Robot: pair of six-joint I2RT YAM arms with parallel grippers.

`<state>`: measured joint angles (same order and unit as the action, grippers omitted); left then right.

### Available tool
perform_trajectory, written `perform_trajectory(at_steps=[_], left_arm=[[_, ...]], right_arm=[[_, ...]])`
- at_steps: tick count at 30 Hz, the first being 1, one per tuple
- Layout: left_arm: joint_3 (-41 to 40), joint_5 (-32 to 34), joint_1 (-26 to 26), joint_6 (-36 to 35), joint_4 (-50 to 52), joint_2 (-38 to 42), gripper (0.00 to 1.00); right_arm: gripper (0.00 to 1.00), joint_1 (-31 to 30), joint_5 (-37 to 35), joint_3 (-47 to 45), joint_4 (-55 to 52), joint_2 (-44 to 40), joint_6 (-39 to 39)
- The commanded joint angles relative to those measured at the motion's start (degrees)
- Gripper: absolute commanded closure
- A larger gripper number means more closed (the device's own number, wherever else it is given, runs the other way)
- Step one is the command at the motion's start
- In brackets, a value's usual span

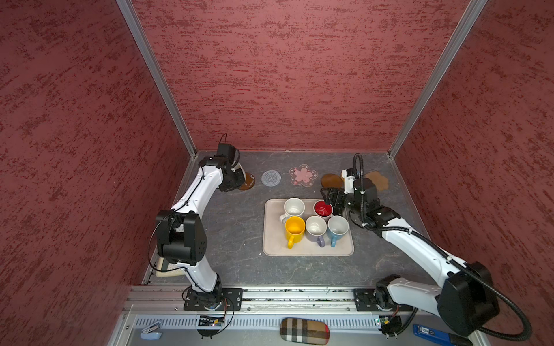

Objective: Place cups on coasters
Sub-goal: Place the cup on the coaster.

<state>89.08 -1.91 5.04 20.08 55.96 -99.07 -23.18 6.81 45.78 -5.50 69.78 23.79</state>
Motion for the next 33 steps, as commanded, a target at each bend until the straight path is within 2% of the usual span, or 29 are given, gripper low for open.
perform_trajectory(at_steps=[1, 7, 12, 21, 28, 33], left_arm=[[4.5, 3.3, -2.2, -0.8, -4.3, -2.0, 1.00], [13.6, 6.4, -4.5, -1.6, -1.6, -9.9, 1.00], [18.3, 9.1, -7.0, -2.4, -0.8, -14.1, 1.00], [21.9, 9.3, -10.8, -3.1, -0.3, -20.0, 1.00], [19.2, 8.5, -11.1, -3.6, -3.2, -20.9, 1.00], [20.3, 7.9, -11.3, -3.8, -3.2, -22.7, 1.00]], right_arm=[[0.01, -0.8, 1.2, 0.8, 2.8, 1.4, -0.2], [0.01, -0.9, 1.5, 2.6, 3.5, 3.3, -1.4], [0.01, -0.9, 2.0, 2.6, 4.6, 4.1, -1.5], [0.01, -0.9, 2.1, 3.3, 4.7, 6.8, -2.2], [0.01, -0.9, 2.5, 3.3, 5.5, 8.1, -2.4], [0.01, -0.9, 2.9, 3.6, 5.3, 8.4, -2.4]])
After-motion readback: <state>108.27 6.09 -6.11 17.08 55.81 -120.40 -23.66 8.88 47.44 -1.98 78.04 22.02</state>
